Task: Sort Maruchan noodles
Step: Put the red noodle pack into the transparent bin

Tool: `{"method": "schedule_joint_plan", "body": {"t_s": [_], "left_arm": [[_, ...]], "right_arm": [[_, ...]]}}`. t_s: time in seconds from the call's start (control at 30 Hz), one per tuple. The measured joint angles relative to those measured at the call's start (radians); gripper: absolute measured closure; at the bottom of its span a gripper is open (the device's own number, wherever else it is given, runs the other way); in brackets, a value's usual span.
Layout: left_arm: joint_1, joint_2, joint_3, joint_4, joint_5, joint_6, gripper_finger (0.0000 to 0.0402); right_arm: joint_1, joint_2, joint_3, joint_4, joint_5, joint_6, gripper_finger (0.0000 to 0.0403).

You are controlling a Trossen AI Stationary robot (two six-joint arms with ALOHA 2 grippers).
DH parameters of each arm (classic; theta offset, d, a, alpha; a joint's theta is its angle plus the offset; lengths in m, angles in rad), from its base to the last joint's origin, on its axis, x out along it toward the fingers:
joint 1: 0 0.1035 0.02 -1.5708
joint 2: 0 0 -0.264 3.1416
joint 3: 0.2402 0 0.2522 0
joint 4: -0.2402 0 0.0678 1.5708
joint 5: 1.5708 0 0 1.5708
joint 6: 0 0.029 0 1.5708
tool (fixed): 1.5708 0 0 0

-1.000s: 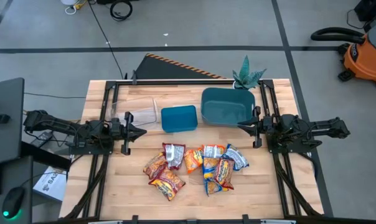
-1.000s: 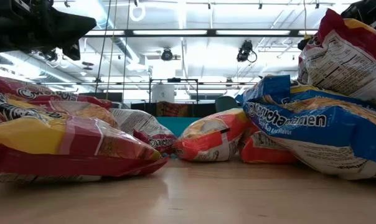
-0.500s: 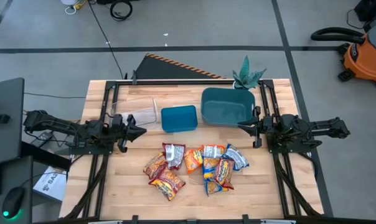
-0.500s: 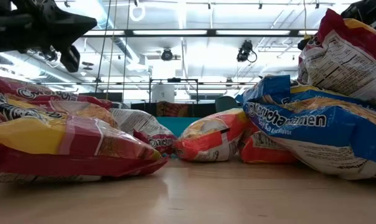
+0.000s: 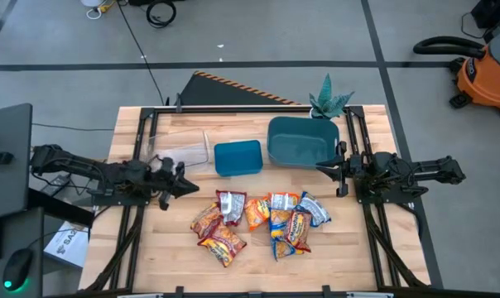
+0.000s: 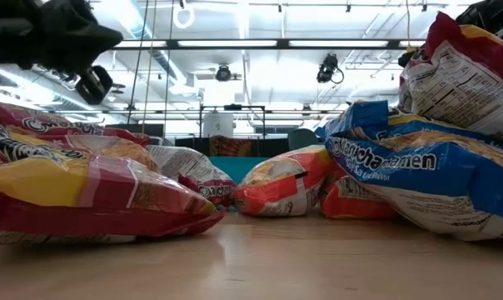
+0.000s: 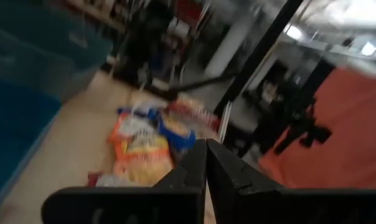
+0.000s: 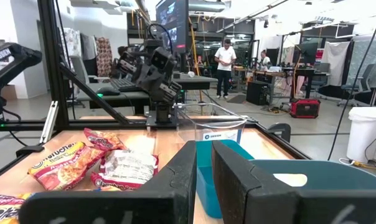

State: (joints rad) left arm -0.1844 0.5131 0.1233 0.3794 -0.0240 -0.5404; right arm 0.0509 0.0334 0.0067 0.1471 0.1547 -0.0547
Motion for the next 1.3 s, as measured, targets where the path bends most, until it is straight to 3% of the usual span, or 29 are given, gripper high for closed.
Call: {"method": "schedule_joint_plan", "body": {"t_s": [0.13,0.23,0.4,0.73,0.97,1.1,1.3], "left_arm": [[-0.011,0.106,0.075,-0.122,0.1,0.0,0.039],[-0.051,0.176,0.103,-0.121,0.181,-0.03,0.0391],[-0.16,0.277,0.162,-0.153,0.188,-0.111,0.0391],[-0.396,0.485,0.417,-0.481,-0.062,-0.149,0.0391],[-0.521,0.658,0.639,-0.868,-0.192,-0.353,0.0381],[-0.575,0.8,0.767,-1.025,-0.216,-0.44,0.038],[-0.624,1.005,0.923,-1.173,-0.287,-0.358,0.0379]], "right_arm": [[0.0,0.0,0.0,0.002,0.0,0.0,0.0348],[0.0,0.0,0.0,0.009,0.0,0.0,0.0348],[0.0,0.0,0.0,0.009,0.0,0.0,0.0348],[0.0,0.0,0.0,0.009,0.0,0.0,0.0348],[0.0,0.0,0.0,0.009,0.0,0.0,0.0348],[0.0,0.0,0.0,0.009,0.0,0.0,0.0348],[0.0,0.0,0.0,0.009,0.0,0.0,0.0348]]}}
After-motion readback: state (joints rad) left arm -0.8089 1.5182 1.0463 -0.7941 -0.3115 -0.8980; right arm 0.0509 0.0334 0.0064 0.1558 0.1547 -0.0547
